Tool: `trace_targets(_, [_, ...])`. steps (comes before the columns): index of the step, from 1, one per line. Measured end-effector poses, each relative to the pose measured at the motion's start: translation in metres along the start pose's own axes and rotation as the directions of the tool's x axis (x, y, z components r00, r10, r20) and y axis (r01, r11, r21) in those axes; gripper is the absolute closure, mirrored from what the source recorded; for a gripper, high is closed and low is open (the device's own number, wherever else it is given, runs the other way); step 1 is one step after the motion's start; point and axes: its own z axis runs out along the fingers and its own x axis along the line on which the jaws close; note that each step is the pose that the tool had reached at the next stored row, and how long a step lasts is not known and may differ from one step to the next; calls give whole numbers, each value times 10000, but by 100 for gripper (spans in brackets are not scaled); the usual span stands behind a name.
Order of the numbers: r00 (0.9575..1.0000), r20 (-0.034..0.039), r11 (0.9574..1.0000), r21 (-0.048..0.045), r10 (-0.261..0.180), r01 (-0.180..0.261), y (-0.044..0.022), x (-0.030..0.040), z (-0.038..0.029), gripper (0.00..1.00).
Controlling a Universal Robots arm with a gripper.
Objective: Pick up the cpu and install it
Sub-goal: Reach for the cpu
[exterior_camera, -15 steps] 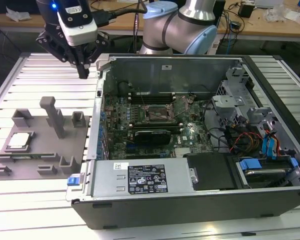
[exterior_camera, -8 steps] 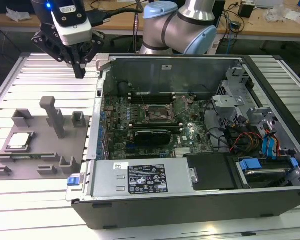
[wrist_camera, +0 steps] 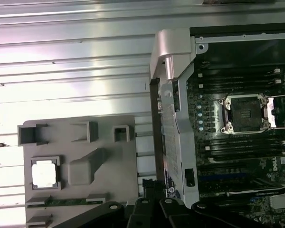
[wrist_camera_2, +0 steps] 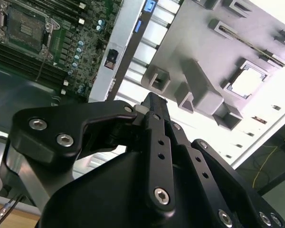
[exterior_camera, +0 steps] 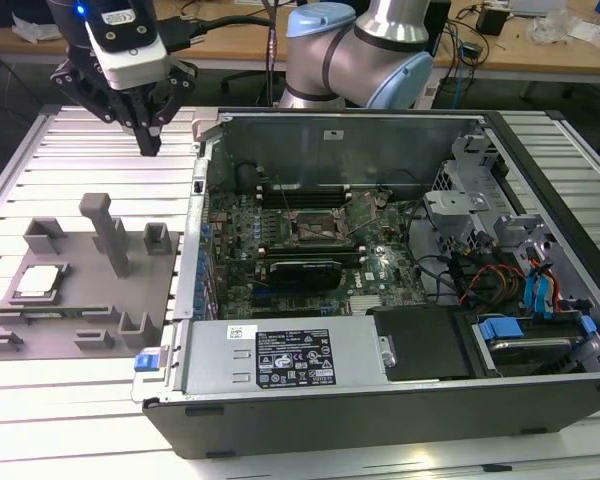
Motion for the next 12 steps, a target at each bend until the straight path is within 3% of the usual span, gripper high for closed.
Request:
trace_targets(3, [10000, 2, 10000, 0, 1, -1, 12, 113, -2, 89])
trace_targets(12, [10000, 4, 10000, 0, 2, -2, 33, 267, -3, 89])
